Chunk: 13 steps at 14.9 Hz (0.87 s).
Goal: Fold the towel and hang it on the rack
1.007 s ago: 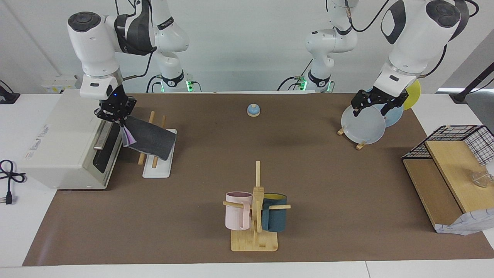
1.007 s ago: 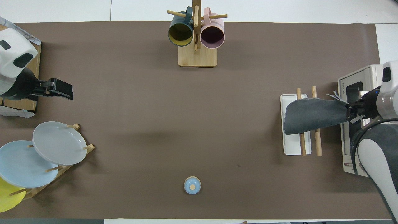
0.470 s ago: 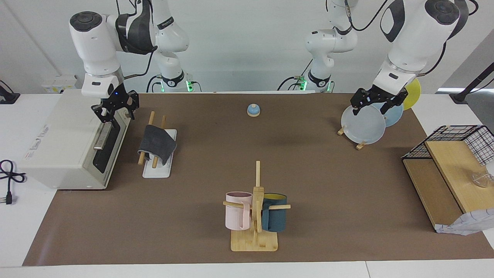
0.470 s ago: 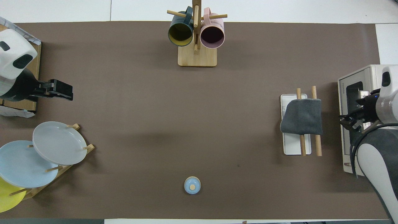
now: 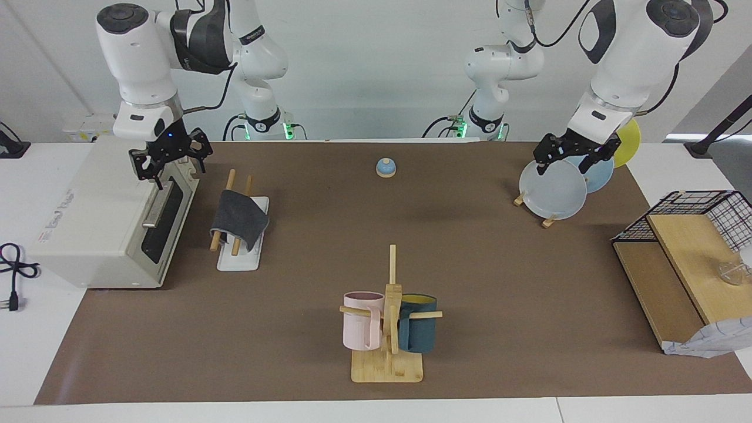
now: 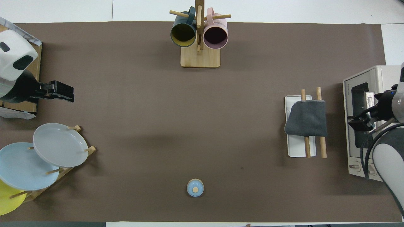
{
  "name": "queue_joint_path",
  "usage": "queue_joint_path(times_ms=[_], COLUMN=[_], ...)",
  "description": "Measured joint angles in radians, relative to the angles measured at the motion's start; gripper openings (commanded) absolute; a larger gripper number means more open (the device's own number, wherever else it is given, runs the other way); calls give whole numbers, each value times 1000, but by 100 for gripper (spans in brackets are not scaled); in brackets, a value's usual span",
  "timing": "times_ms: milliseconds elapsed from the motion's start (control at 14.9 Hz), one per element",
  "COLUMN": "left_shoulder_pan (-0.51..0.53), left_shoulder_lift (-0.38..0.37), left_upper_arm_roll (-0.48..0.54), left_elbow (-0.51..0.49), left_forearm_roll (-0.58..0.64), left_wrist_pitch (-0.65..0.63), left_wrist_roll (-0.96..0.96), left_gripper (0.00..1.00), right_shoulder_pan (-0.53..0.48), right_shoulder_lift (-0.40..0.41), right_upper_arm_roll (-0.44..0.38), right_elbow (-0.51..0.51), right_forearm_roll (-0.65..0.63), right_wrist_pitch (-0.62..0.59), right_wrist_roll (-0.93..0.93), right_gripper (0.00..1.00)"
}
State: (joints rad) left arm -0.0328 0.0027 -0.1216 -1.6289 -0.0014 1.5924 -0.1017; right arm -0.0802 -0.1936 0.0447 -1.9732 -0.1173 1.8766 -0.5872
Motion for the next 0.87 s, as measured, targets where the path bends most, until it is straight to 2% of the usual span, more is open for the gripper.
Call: queue_joint_path(times_ms=[201,336,604,873], left_shoulder_pan=[0,0,0,0], left_shoulder_lift=[0,0,0,0], left_upper_arm_roll=[4,7,7,8], left_elbow=[0,0,0,0], left_forearm_roll=[0,0,0,0], left_wrist_pitch=[0,0,0,0], left_wrist_roll=[0,0,0,0], left_gripper=[100,100,100,100], right_shoulder_pan=[6,9,7,8], right_shoulder_lift=[45,73,133,253], right_upper_arm_roll=[8,12,10,11], right_elbow=[137,186,274,457], right_forearm_roll=[0,10,41,45], right_wrist_pitch=[-144,-204,-282,-397], right_wrist_roll=[247,345,423,473], right_gripper=[100,100,100,100])
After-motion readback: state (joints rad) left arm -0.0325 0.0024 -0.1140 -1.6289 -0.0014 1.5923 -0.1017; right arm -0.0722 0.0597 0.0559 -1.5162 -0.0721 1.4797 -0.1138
